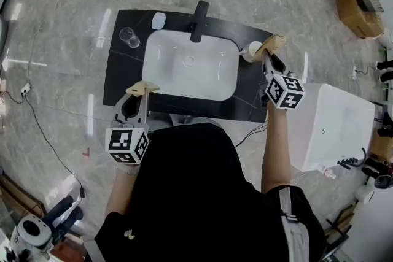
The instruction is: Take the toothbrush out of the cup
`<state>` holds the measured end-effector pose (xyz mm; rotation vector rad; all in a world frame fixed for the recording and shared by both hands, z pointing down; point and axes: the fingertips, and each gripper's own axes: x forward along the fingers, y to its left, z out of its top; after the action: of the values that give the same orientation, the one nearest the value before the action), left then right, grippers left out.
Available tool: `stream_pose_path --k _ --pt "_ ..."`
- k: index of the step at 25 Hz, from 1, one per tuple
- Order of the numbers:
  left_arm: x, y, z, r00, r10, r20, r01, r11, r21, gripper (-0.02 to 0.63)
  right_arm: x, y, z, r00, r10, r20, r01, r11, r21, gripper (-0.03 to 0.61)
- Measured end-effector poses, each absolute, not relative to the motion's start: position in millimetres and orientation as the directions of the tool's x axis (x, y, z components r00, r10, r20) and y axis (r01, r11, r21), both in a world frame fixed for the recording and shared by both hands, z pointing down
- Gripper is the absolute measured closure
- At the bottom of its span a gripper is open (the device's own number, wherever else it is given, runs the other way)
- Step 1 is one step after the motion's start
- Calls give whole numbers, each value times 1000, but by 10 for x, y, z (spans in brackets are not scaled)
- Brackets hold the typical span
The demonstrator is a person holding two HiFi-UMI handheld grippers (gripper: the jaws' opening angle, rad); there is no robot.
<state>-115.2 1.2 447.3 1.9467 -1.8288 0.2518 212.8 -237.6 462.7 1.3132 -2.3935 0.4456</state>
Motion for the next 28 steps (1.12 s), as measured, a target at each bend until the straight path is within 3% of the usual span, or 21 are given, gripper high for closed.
stream_pose_path --k 16,28 --pt "-1209 -619 4424 364 -835 414 -930 -305 203 572 1258 -1307 4478 -565 -700 437 -821 530 -213 531" --pt "-1233 -728 4527 460 -775 434 -888 -411 208 571 815 -791 4883 -549 -691 470 -833 496 -244 531"
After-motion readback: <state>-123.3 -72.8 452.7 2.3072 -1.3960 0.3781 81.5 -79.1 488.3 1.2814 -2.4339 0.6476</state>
